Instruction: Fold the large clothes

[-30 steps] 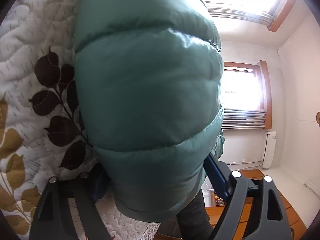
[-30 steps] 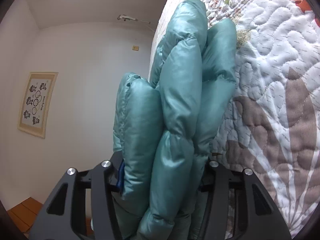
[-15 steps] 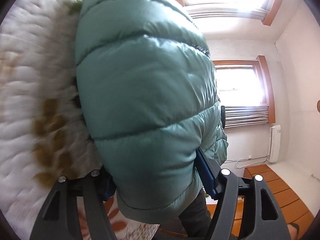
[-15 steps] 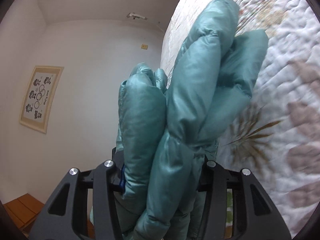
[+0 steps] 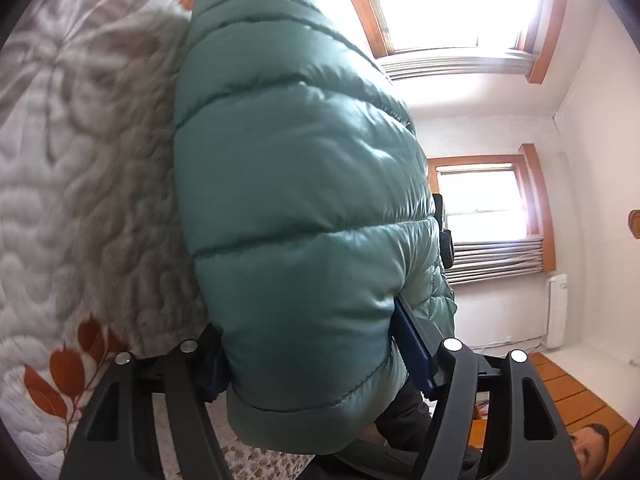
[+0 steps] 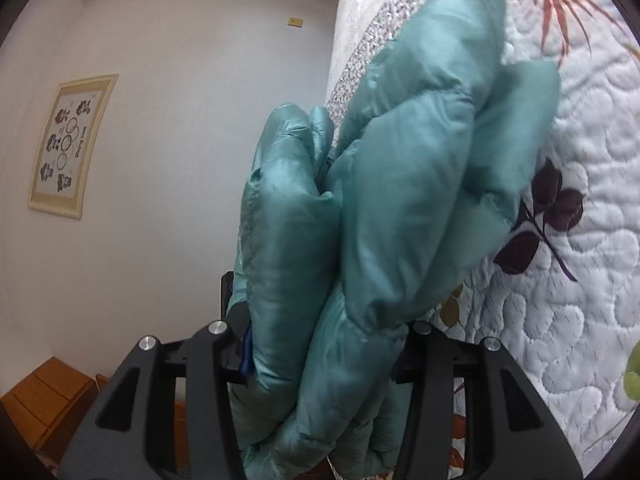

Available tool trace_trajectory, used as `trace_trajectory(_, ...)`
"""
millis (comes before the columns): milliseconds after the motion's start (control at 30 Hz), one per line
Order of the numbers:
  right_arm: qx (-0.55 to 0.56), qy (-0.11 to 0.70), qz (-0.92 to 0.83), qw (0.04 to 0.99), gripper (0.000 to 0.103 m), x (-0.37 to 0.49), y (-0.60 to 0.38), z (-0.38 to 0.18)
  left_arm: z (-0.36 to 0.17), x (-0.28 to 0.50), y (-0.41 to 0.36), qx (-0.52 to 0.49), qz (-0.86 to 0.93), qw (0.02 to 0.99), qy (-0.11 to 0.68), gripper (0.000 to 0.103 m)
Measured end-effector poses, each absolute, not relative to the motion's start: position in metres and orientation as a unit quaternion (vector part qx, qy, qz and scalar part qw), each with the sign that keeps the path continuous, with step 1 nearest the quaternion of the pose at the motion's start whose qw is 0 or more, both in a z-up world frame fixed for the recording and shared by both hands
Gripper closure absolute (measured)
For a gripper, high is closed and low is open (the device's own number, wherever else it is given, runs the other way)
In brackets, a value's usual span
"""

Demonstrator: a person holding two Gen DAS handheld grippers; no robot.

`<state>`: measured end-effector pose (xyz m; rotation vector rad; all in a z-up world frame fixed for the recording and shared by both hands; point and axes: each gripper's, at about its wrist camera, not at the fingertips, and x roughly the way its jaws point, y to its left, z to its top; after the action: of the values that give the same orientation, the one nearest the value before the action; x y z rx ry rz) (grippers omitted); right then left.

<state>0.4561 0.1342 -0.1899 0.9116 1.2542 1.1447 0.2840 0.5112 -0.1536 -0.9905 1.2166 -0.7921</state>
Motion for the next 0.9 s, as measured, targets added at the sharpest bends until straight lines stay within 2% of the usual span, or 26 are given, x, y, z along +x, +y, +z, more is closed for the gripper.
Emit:
trace_trajectory(100, 0.387, 0.545, 0.475, 0.572, 0.056, 0.457, 0.13, -0.202, -0.172, 0.285, 0.508, -0.443, -0.346, 0.632, 0.534, 0.027)
trace_trajectory(167, 0.383, 0.551, 0.465, 0.578, 0.049, 0.458, 0.122, -0.21, -0.181, 0.285, 0.514, -0.452, -0.345, 0.628, 0.531, 0.02)
trace_trajectory(233, 0.369, 0.553, 0.457, 0.591, 0.022, 0.457, 0.118, -0.205, -0.178, 0.283, 0.516, -0.444, -0.335, 0.636, 0.535, 0.014)
trace_trajectory(267, 0.367, 0.553, 0.456, 0.592, 0.019, 0.454, 0.119, -0.201, -0.173, 0.28, 0.522, -0.438, -0.323, 0.645, 0.537, 0.012)
trace_trajectory(367, 0.352, 0.534, 0.447, 0.626, 0.019, 0.452, 0.094, -0.176, -0.14, 0.264, 0.553, -0.424, -0.28, 0.697, 0.505, 0.011)
trace_trajectory(467, 0.314, 0.48, 0.418, 0.704, 0.029, 0.445, 0.064, -0.13, -0.084, 0.242, 0.578, -0.394, -0.226, 0.777, 0.437, 0.01)
trace_trajectory(500, 0.308, 0.468, 0.42, 0.714, 0.04, 0.443, 0.06, -0.118, -0.07, 0.237, 0.573, -0.388, -0.252, 0.779, 0.423, 0.01)
trace_trajectory(567, 0.276, 0.434, 0.426, 0.744, 0.048, 0.436, 0.06, -0.09, -0.049, 0.235, 0.541, -0.379, -0.325, 0.763, 0.41, 0.01)
trace_trajectory(633, 0.24, 0.421, 0.434, 0.759, 0.065, 0.435, 0.074, -0.076, -0.041, 0.245, 0.498, -0.392, -0.416, 0.714, 0.404, 0.01)
trace_trajectory(733, 0.183, 0.421, 0.446, 0.769, 0.077, 0.427, 0.107, -0.075, -0.044, 0.257, 0.445, -0.412, -0.496, 0.651, 0.401, 0.01)
trace_trajectory(833, 0.161, 0.44, 0.43, 0.772, 0.082, 0.432, 0.128, -0.093, -0.069, 0.269, 0.418, -0.411, -0.493, 0.637, 0.426, 0.01)
trace_trajectory(900, 0.17, 0.455, 0.421, 0.766, 0.089, 0.438, 0.129, -0.11, -0.094, 0.272, 0.412, -0.412, -0.475, 0.632, 0.453, 0.016)
